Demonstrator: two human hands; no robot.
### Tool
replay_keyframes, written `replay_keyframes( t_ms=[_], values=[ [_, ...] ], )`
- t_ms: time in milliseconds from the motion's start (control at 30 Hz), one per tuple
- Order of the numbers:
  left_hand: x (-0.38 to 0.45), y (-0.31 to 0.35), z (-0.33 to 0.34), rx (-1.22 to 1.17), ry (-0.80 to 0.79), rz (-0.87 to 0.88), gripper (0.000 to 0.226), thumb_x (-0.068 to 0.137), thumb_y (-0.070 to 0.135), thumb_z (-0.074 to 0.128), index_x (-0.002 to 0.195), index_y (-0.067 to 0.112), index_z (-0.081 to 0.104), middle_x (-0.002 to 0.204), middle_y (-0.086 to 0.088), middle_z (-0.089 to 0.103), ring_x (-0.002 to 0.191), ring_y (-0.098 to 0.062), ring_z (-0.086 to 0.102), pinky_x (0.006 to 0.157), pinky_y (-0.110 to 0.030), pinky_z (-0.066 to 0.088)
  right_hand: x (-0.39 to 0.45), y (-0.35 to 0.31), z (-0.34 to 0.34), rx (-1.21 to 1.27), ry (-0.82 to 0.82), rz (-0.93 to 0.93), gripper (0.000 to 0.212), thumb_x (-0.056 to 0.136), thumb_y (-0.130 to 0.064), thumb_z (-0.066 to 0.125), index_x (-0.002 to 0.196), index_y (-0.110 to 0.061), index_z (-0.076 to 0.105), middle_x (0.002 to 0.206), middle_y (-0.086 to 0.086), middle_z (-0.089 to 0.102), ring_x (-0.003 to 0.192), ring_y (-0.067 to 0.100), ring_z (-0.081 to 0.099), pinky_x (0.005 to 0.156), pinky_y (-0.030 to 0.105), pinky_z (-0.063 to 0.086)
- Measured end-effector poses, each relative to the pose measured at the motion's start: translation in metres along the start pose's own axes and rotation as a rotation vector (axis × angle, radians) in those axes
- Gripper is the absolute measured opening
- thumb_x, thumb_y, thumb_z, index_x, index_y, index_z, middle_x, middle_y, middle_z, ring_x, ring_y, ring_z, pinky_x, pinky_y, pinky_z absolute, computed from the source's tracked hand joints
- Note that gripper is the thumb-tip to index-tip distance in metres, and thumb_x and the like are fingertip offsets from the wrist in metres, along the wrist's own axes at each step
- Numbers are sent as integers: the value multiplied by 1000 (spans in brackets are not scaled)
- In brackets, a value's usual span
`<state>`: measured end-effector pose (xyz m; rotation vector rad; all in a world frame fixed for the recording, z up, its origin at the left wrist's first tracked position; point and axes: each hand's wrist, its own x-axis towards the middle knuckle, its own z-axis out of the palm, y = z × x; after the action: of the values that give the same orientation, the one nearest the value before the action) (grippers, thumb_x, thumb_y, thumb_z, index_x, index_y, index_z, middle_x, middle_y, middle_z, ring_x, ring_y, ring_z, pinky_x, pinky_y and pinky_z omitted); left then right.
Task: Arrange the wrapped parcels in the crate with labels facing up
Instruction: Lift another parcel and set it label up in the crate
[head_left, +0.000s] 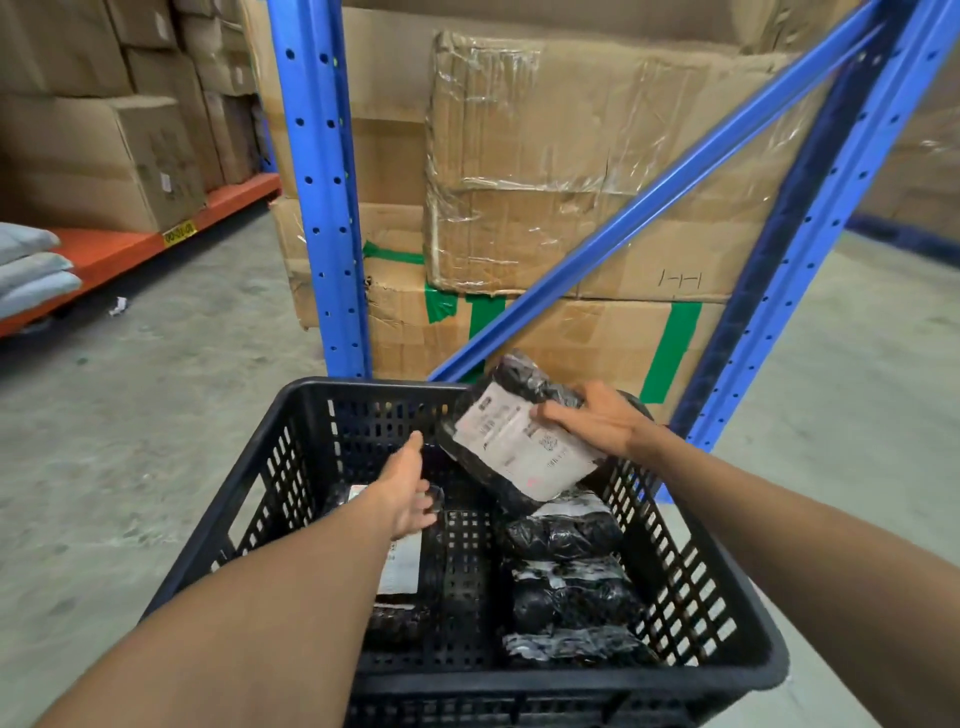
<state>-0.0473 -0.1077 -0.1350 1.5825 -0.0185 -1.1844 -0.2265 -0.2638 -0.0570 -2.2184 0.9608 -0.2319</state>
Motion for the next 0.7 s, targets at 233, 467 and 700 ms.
replay_keyframes(
  t_ms=[233,467,700],
  values=[
    [-12,11,-51,-160,-264,71,77,79,82,39,119,24,70,119,-7,72,107,-29,68,98,-46,52,4,-46,38,503,-124,-29,52,79,-61,59,106,-19,74,97,-4,83,85,13,79,66,20,57],
    [-16,19,-79,-175,-8,82,90,86,78,24,128,10,65,125,-21,68,114,-37,65,91,-45,55,5,-55,112,798,-285,207,45,98,-49,50,107,-14,77,105,10,81,90,28,79,60,38,64],
    [1,5,-98,281,229,265,60,84,7,66,141,13,49,102,-1,68,90,-18,66,77,-31,54,6,-37,176,896,-322,387,32,98,-33,59,117,-8,68,105,14,80,93,30,78,65,44,65]
  ],
)
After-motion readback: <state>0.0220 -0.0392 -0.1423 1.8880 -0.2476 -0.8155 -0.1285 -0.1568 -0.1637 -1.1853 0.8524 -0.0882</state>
